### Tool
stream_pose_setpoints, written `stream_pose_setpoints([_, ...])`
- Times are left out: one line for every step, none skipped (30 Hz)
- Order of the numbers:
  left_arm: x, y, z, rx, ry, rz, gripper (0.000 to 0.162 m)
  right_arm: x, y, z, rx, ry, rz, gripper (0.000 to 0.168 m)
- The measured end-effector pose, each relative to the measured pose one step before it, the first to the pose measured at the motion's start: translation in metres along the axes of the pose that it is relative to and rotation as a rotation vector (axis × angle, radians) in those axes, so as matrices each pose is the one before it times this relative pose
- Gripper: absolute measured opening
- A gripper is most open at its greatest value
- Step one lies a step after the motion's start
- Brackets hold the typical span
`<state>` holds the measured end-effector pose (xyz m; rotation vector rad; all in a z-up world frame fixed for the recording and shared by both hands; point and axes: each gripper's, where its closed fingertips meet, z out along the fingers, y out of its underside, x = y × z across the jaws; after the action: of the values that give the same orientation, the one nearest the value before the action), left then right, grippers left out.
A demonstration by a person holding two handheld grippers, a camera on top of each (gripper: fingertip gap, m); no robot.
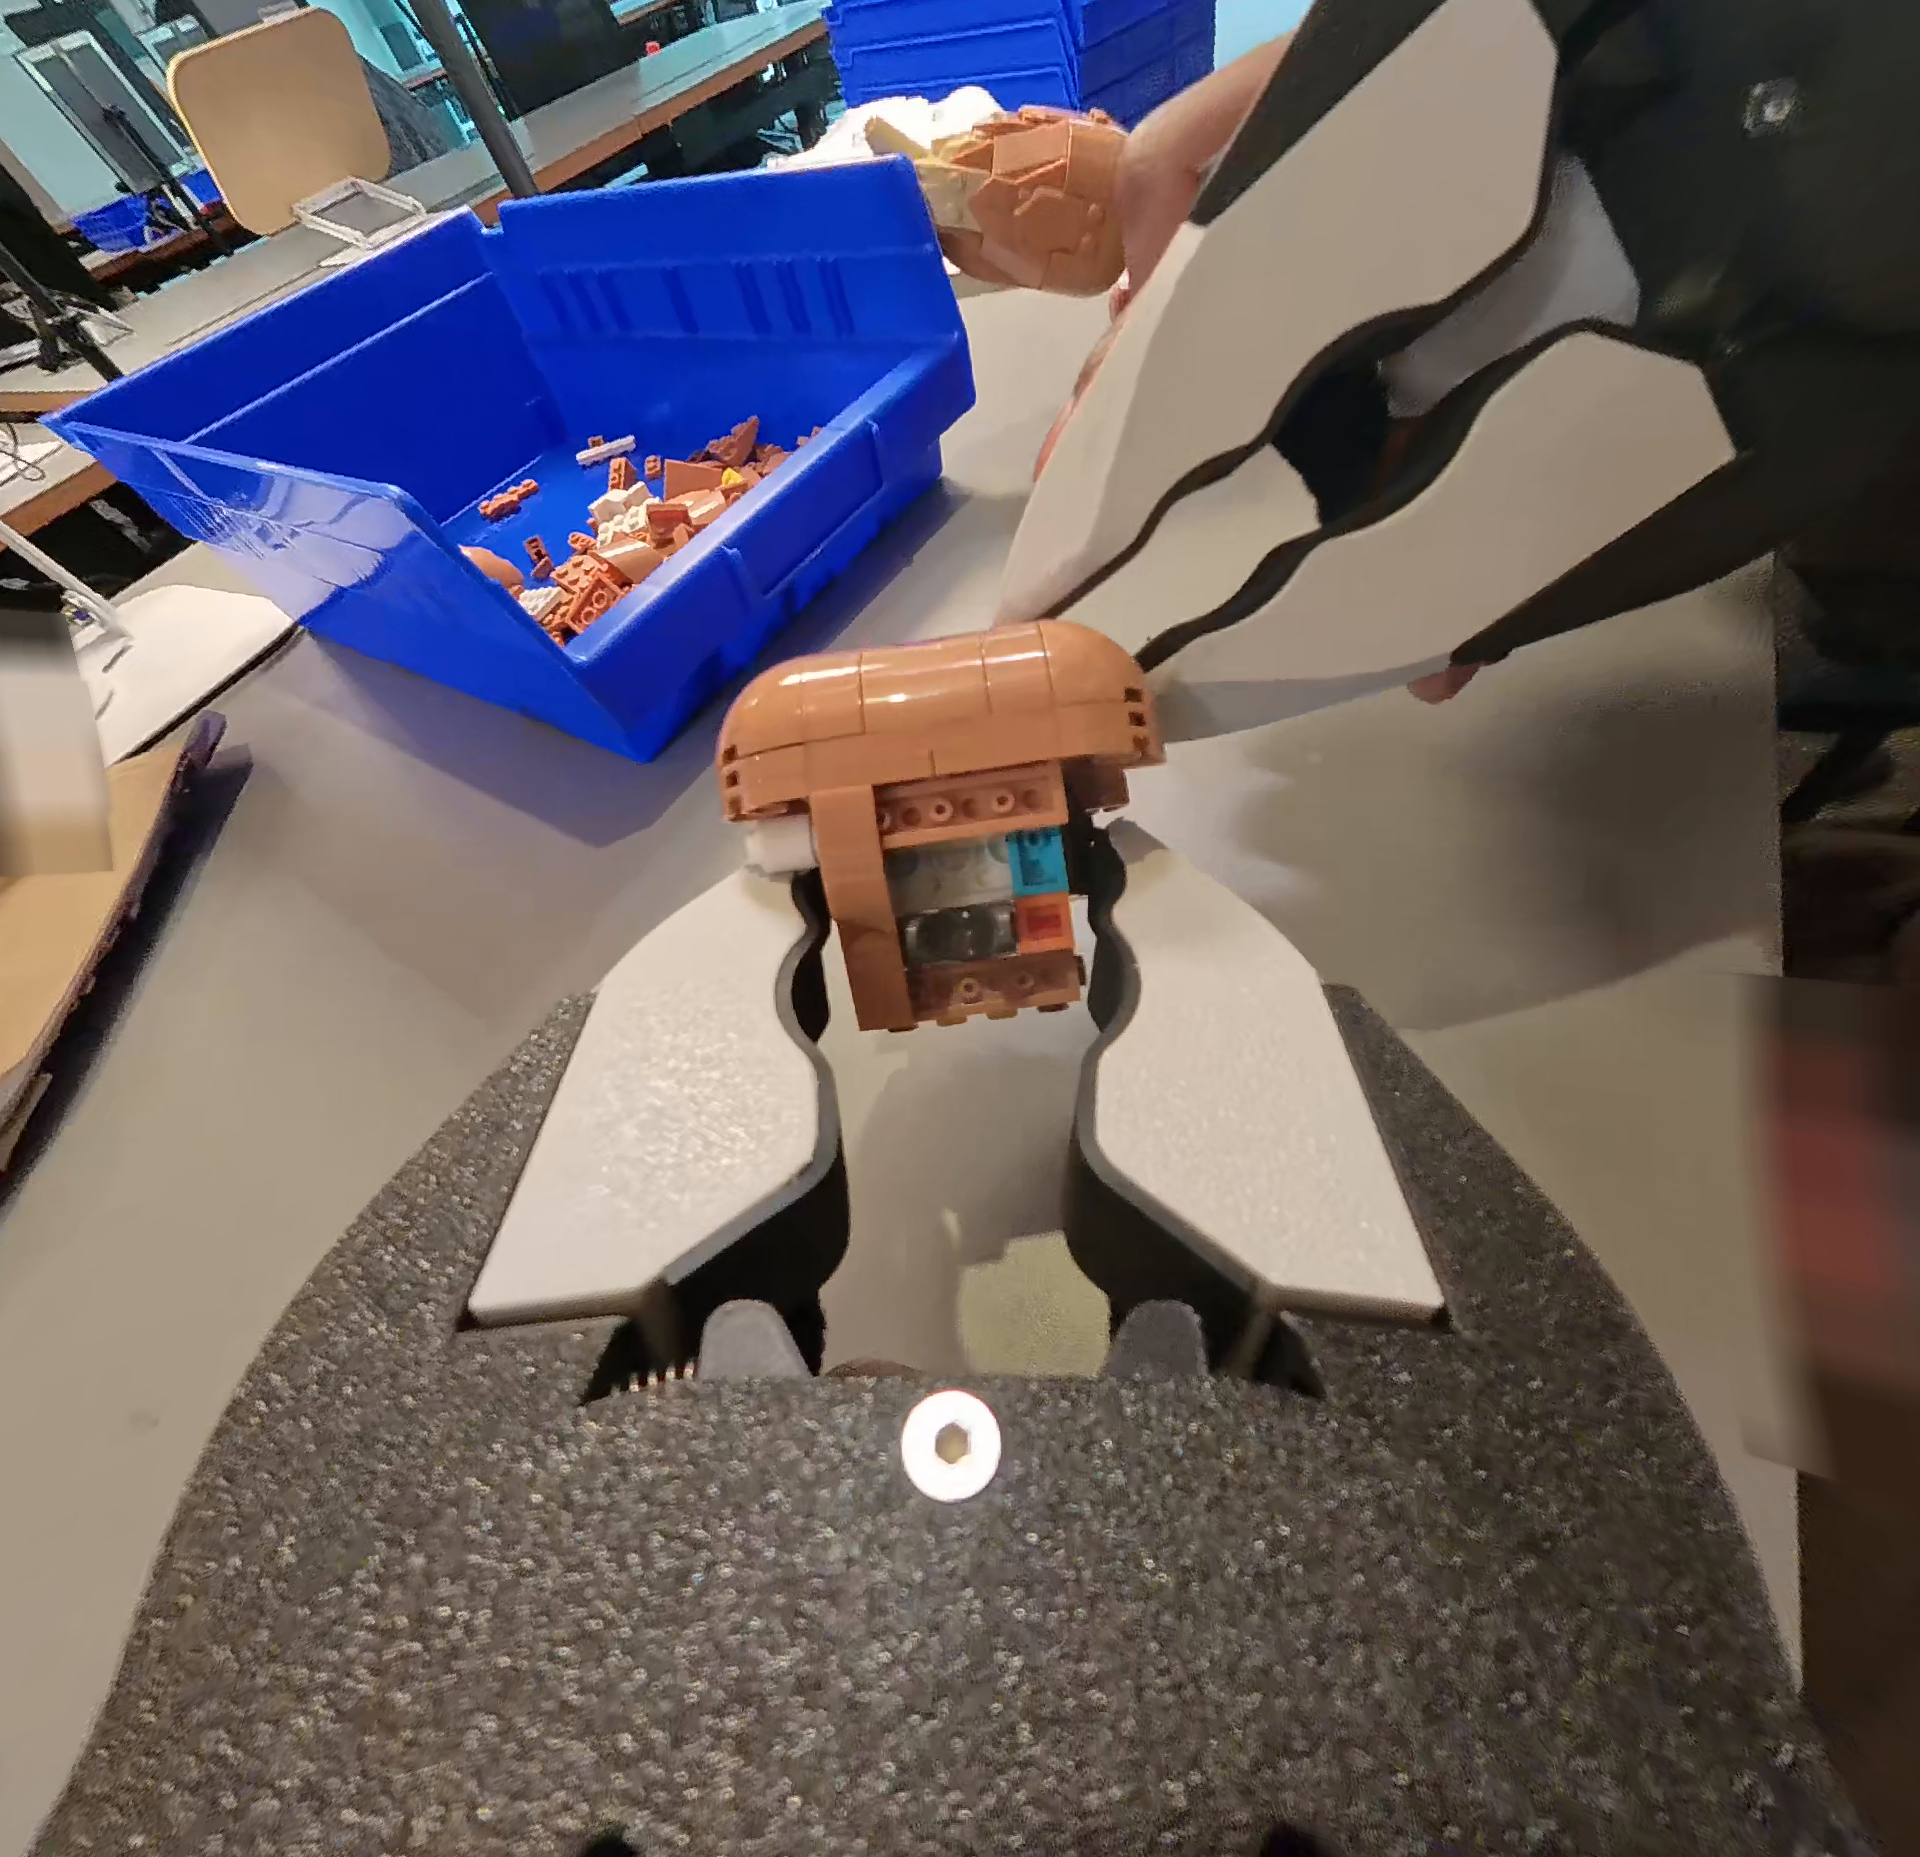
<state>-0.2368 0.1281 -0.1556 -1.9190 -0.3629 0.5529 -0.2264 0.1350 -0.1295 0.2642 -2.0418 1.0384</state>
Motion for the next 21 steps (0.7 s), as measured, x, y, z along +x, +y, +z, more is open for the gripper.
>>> stream_pose_setpoints([-0.00026,0.00022,-0.00044,0.0000,0.0029,-0.0017,0.048,0.00036,0.00152,0.00006,0.0026,-0.0102,0.0347,0.011])
stream_pose_setpoints([-0.00024,-0.00006,-0.00078,0.0037,0.0021,-0.0019,0.048,0.00035,0.00193,-0.00009,0.0037,-0.0132,0.0396,0.011])
stream_pose_setpoints([-0.00019,-0.00010,-0.00091,0.0036,0.0037,-0.0007,0.048,0.00024,0.00232,-0.00014,0.0048,-0.0159,0.0449,0.011])
stream_pose_setpoints([-0.00031,0.00027,-0.00076,0.0008,0.0026,-0.0029,0.048,0.00189,0.00317,-0.00041,0.0020,-0.0058,0.0459,0.009])
stream_pose_setpoints([-0.00167,0.00418,-0.00029,-0.0252,-0.0061,0.0075,0.048,0.00795,0.00540,-0.00137,-0.0106,0.0299,0.0368,0.003])
stream_pose_setpoints([-0.00195,0.00741,-0.00016,-0.0434,-0.0126,0.0237,0.048,0.01173,0.00629,-0.00263,-0.0128,0.0444,0.0297,0.003])
stream_pose_setpoints([-0.00162,0.00710,0.00002,-0.0413,-0.0152,0.0267,0.047,0.00904,0.00523,-0.00283,-0.0048,0.0164,0.0402,0.003])
stream_pose_setpoints([-0.00044,0.00347,-0.00020,-0.0183,-0.0065,0.0129,0.047,0.00391,0.00355,-0.00211,0.0007,-0.0151,0.0434,0.003])
stream_pose_setpoints([-0.00044,-0.00084,-0.00058,0.0070,0.0030,-0.0086,0.047,0.00084,0.00283,-0.00107,-0.0006,-0.0171,0.0266,0.003])
stream_pose_setpoints([-0.00161,-0.00026,-0.00025,0.0028,0.0046,-0.0220,0.047,-0.00117,0.00213,-0.00002,-0.0010,-0.0108,0.0051,0.003])
stream_pose_setpoints([-0.00173,-0.00015,-0.00010,0.0015,0.0059,-0.0257,0.047,-0.00259,0.00104,0.00081,0.0020,-0.0086,-0.0030,0.003])
stream_pose_setpoints([-0.00080,-0.00027,-0.00031,0.0029,0.0104,-0.0197,0.047,-0.00215,0.00075,0.00117,0.0003,-0.0042,0.0037,0.003])
stream_pose_setpoints([-0.00023,0.00034,-0.00004,-0.0019,0.0105,-0.0152,0.047,-0.00107,0.00091,0.00098,-0.0003,-0.0021,0.0097,0.003])
stream_pose_setpoints([-0.00040,0.00282,0.00045,-0.0198,0.0083,-0.0144,0.047,-0.00001,0.00088,0.00070,0.0021,-0.0022,0.0141,0.003])
stream_pose_setpoints([-0.00054,0.00531,0.00108,-0.0383,0.0073,-0.0137,0.047,0.00086,0.00058,0.00004,0.0039,-0.0037,0.0197,0.003])
stream_pose_setpoints([-0.00091,0.00577,0.00130,-0.0405,0.0034,-0.0056,0.047,0.00098,0.00002,-0.00055,0.0072,-0.0071,0.0239,0.003])
stream_pose_setpoints([-0.00195,0.00303,0.00079,-0.0220,-0.0063,-0.0027,0.047,0.00128,-0.00069,-0.00116,0.0116,-0.0081,0.0267,0.003])
stream_pose_setpoints([-0.00197,0.00064,-0.00015,-0.0060,-0.0032,-0.0102,0.048,0.00128,-0.00106,-0.00124,0.0141,-0.0072,0.0284,0.003])
stream_pose_setpoints([-0.00151,0.00066,-0.00012,-0.0101,0.0031,-0.0125,0.048,0.00137,-0.00101,-0.00108,0.0127,-0.0062,0.0297,0.003])
stream_pose_setpoints([-0.00136,0.00050,-0.00010,-0.0116,0.0026,-0.0065,0.048,0.00165,-0.00101,-0.00069,0.0118,-0.0032,0.0303,0.003])
stream_pose_setpoints([-0.00140,0.00034,0.00010,-0.0132,0.0008,0.0012,0.048,0.00199,-0.00145,-0.00053,0.0130,0.0014,0.0254,0.003])
